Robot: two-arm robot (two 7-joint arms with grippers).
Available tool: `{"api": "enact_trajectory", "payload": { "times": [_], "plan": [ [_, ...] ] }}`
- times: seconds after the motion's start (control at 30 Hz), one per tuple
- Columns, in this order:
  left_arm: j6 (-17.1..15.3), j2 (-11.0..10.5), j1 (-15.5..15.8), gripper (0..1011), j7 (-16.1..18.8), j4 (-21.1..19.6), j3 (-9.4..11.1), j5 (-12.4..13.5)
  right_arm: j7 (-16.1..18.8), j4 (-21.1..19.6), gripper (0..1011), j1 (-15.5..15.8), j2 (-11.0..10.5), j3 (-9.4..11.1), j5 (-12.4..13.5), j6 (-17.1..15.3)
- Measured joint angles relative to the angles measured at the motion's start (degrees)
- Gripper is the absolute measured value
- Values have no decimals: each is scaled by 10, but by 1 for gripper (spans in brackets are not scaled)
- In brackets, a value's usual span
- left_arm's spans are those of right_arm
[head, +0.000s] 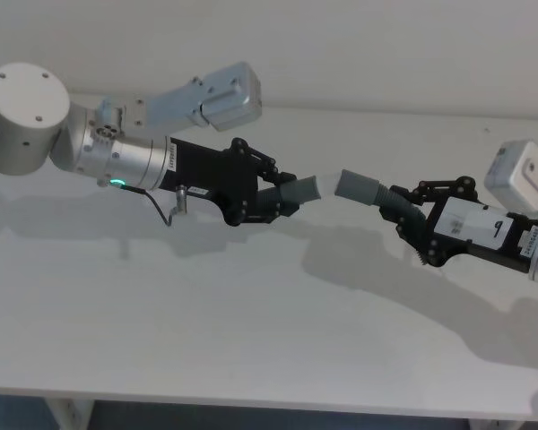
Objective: Use both hands to pick up one end of the pipe from the table, align the ends, and insert them.
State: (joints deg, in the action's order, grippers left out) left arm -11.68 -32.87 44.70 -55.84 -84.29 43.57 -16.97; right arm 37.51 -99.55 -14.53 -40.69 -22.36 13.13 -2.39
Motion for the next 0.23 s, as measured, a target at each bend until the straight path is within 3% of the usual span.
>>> {"api": "enact_trajectory", "payload": {
  "times": [0.23],
  "plan": [
    [-1, -1, 0, 370, 2, 0, 0, 1, 0, 0, 235, 0, -1, 0, -1, 1]
  ]
}}
